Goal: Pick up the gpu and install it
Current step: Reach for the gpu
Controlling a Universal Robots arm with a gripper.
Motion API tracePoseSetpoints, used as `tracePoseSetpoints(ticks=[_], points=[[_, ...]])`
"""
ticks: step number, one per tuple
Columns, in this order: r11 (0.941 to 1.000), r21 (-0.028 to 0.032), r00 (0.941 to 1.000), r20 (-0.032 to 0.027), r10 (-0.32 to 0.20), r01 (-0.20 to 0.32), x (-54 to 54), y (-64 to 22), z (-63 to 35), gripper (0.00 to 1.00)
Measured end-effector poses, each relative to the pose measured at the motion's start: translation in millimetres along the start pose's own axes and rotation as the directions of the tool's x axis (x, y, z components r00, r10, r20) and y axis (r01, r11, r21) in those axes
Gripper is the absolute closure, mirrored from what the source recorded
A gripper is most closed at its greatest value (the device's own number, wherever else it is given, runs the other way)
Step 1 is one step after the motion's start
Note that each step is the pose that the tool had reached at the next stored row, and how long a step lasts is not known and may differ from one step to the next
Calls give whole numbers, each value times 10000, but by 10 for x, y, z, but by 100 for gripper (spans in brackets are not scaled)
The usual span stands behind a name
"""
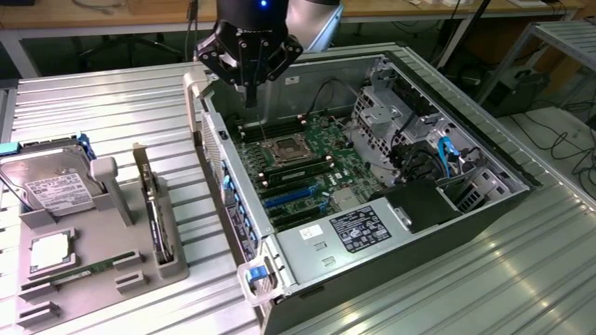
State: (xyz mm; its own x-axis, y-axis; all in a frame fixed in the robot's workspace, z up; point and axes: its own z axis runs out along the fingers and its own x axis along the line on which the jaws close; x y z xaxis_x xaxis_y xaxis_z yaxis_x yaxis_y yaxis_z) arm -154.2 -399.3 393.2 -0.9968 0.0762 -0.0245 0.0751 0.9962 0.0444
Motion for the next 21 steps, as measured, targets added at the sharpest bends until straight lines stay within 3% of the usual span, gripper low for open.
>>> tracePoseSetpoints(ticks=[21], points=[[10000, 0, 10000, 0, 0, 0, 84, -14, -3, 89]])
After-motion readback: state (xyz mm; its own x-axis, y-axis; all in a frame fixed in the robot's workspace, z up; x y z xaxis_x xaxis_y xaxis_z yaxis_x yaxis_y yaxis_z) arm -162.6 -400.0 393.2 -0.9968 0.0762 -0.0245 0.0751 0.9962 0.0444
